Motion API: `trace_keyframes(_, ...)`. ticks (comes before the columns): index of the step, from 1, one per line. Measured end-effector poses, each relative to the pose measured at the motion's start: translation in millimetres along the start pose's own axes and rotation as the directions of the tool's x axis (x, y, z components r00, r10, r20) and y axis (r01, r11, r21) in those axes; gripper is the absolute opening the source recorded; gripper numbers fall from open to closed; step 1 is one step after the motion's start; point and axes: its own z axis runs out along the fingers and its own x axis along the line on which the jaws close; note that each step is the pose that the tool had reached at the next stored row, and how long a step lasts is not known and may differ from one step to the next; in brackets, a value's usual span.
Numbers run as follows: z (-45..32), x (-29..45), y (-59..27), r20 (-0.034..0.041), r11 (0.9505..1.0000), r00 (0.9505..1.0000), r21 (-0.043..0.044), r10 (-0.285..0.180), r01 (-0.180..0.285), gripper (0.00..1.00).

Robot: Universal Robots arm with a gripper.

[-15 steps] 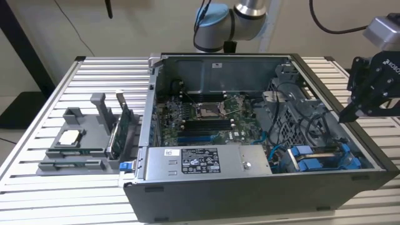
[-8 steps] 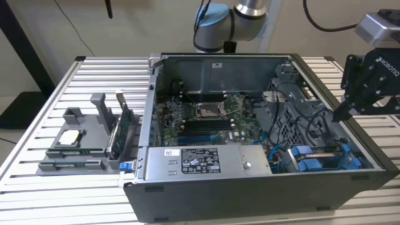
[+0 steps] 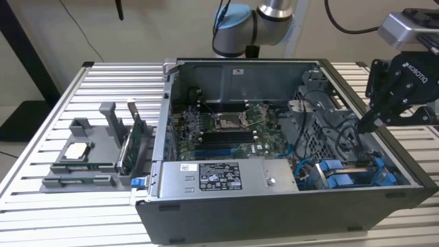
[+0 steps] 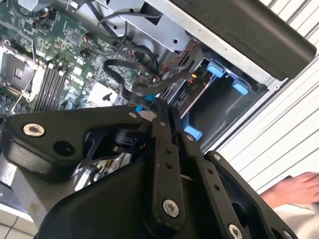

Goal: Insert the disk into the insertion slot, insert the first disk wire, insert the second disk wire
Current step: 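Insert the second disk wire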

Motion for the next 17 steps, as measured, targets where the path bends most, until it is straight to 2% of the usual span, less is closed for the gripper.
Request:
trace_keyframes(8, 0.3, 8.3, 12.1, -0.0001, 1.0, 1.0, 0.0004, 0.0, 0.0, 0.16)
trace_keyframes(13, 0.1, 12.7, 14.9, -0.0001, 1.0, 1.0, 0.0008, 0.0, 0.0, 0.16)
trace_keyframes(17, 0.2, 12.9, 15.4, 0.0, 1.0, 1.0, 0.0008, -0.001, 0.001, 0.16)
